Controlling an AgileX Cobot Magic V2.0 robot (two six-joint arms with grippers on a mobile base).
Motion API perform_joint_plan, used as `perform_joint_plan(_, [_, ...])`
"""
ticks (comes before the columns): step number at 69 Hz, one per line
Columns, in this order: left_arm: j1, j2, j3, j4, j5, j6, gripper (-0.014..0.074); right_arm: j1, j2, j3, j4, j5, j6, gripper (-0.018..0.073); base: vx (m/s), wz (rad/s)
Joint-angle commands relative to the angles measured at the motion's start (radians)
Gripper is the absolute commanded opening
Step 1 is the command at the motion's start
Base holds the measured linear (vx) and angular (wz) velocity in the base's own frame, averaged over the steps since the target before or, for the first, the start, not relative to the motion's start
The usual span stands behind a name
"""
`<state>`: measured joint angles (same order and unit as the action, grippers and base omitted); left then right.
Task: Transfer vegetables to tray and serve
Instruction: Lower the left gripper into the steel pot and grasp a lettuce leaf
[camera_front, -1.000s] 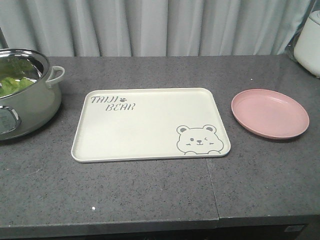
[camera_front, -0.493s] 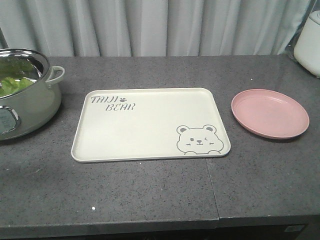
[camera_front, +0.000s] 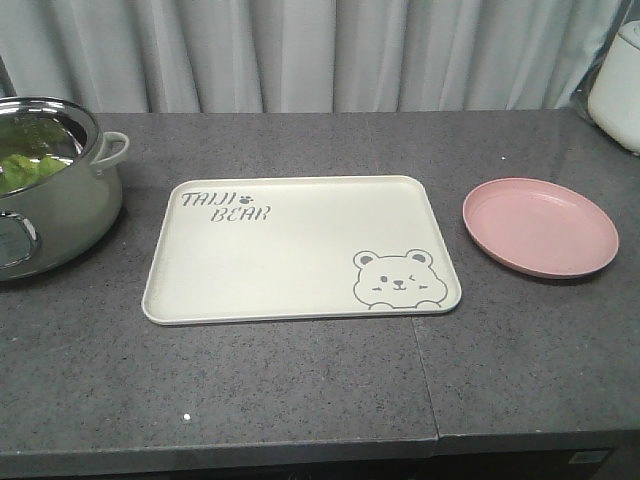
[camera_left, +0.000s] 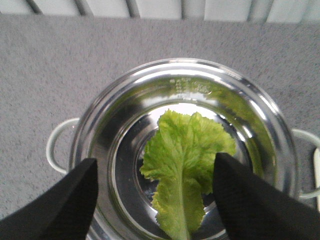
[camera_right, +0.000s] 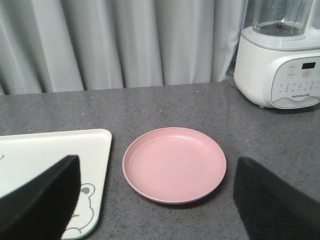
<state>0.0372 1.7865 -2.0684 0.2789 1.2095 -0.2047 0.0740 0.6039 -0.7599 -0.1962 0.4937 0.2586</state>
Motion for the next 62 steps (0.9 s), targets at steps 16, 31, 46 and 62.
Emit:
perform_joint_plan(16, [0.16,0.106,-0.047,-0.312,-0.009,0.076,0.0482,-0.003,0.008,-0.033,-0.009,-0.055,-0.021,0.0594,0.0,0.0])
perform_joint_plan(31, [0.168,0.17,-0.047,-0.377,-0.024,0.105,0.0482,-0.003,0.008,-0.033,-0.009,-0.025,-0.021,0.0594,0.0,0.0])
perform_joint_plan(46, [0.168,0.223,-0.047,-0.39,-0.026,0.132,0.0482,-0.003,0.008,-0.033,-0.008,-0.021,-0.024,0.0594,0.0,0.0])
perform_joint_plan(62, [0.168,0.26,-0.047,-0.388,-0.026,0.142,0.0482,-0.003,0.008,-0.033,-0.007,-0.02,-0.024,0.0594,0.0,0.0])
